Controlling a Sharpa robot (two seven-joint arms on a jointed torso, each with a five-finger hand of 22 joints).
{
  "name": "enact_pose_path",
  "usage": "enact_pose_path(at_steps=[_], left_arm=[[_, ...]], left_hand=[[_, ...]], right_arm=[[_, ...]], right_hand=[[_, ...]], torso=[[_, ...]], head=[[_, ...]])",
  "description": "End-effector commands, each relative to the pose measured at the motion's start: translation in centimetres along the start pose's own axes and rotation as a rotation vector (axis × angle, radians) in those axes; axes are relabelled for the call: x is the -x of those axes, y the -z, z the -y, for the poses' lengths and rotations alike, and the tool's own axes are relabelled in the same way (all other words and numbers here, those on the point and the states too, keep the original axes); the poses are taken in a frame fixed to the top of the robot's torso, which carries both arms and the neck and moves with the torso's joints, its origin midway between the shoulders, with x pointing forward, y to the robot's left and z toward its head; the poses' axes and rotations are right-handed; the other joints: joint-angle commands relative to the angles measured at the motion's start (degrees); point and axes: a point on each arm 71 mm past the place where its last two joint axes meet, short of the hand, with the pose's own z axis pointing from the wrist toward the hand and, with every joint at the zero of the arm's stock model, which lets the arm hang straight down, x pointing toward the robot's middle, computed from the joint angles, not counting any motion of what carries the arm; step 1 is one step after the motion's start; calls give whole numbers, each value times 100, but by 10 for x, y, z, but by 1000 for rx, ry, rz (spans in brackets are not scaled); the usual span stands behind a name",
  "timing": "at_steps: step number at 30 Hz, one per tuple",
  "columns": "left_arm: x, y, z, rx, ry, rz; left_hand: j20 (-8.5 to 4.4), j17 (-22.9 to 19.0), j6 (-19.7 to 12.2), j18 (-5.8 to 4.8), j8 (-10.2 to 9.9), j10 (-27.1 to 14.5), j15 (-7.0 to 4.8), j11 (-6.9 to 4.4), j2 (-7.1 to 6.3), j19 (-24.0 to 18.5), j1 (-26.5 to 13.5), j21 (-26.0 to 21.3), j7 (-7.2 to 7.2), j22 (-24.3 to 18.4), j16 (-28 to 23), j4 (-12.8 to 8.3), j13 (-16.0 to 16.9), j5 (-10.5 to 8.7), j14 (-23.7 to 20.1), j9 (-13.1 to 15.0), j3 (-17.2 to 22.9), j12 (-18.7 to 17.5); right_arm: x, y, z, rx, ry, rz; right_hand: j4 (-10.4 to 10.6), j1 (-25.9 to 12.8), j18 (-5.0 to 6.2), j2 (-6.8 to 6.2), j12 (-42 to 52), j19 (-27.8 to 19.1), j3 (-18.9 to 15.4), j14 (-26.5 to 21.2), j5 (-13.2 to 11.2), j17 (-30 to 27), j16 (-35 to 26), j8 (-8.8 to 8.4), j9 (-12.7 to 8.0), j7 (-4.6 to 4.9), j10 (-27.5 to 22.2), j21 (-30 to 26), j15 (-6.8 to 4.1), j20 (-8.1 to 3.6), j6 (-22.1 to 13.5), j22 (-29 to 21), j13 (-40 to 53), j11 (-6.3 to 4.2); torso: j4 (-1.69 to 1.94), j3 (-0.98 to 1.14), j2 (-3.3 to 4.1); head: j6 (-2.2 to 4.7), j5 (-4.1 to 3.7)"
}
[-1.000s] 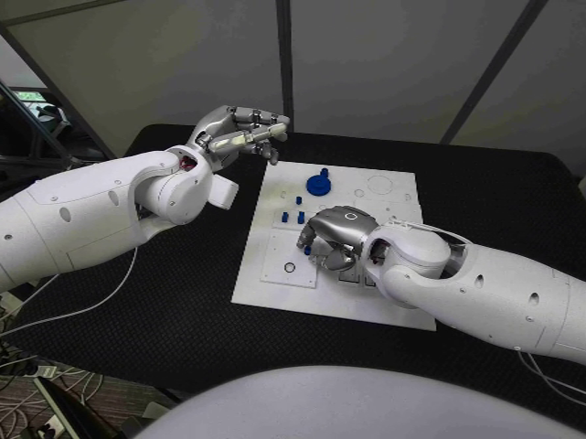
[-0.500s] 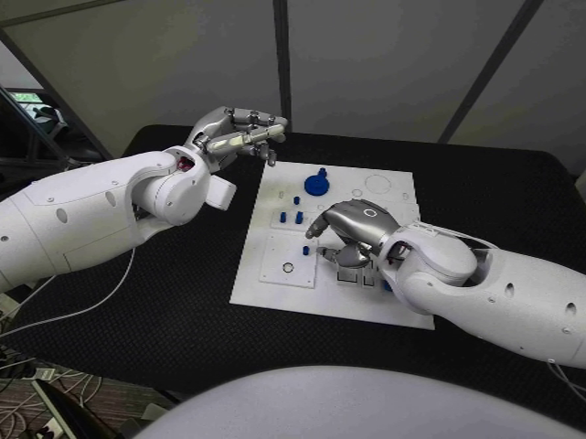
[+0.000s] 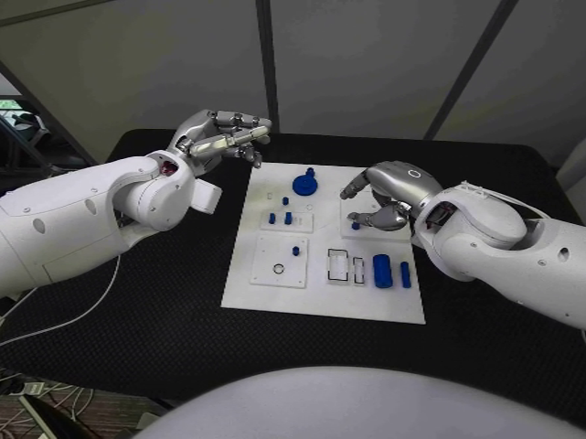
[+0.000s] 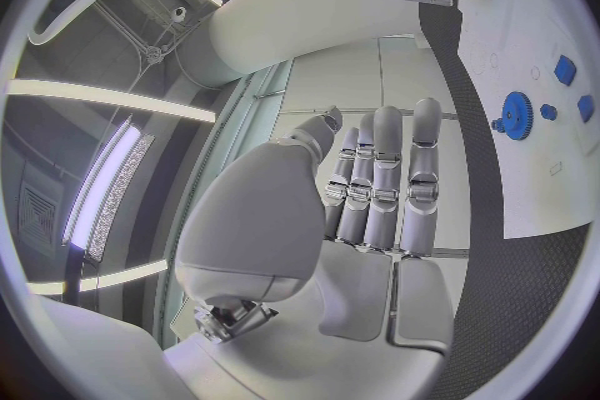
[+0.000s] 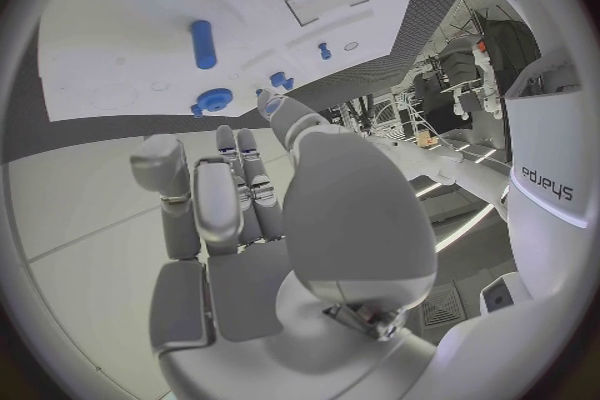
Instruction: Assemble the parts on the task board
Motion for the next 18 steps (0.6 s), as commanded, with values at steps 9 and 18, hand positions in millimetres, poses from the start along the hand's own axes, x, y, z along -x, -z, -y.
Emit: enact_pose_path(at_steps=[9, 18], left_arm=[[-2, -1, 1, -3, 10, -12], [-1, -1, 1, -2, 9, -11]], left_hand=[[18, 7, -27, 278, -36, -43, 9, -16, 9, 40, 48, -38, -5, -7, -32, -26, 9, -4, -14, -7, -4, 30], [18, 7, -27, 278, -36, -43, 9, -16, 9, 40, 48, -38, -5, -7, -32, -26, 9, -4, -14, -7, -4, 30]], right_arm=[[-11, -5, 17, -64, 26, -171], [-16, -9, 21, -89, 56, -217]], right_hand=[[94, 152, 87, 74, 119, -79, -366, 82, 29, -100, -70, -18, -14, -89, -167, -111, 51, 15, -89, -118, 6, 27], [126, 232, 89, 170, 226, -70, -410, 84, 33, -104, -61, 3, -5, -82, -115, -126, 41, 11, -53, -128, 18, 11]], torso=[[26, 3, 14], [17, 3, 10]], head=[[0, -28], [0, -25]])
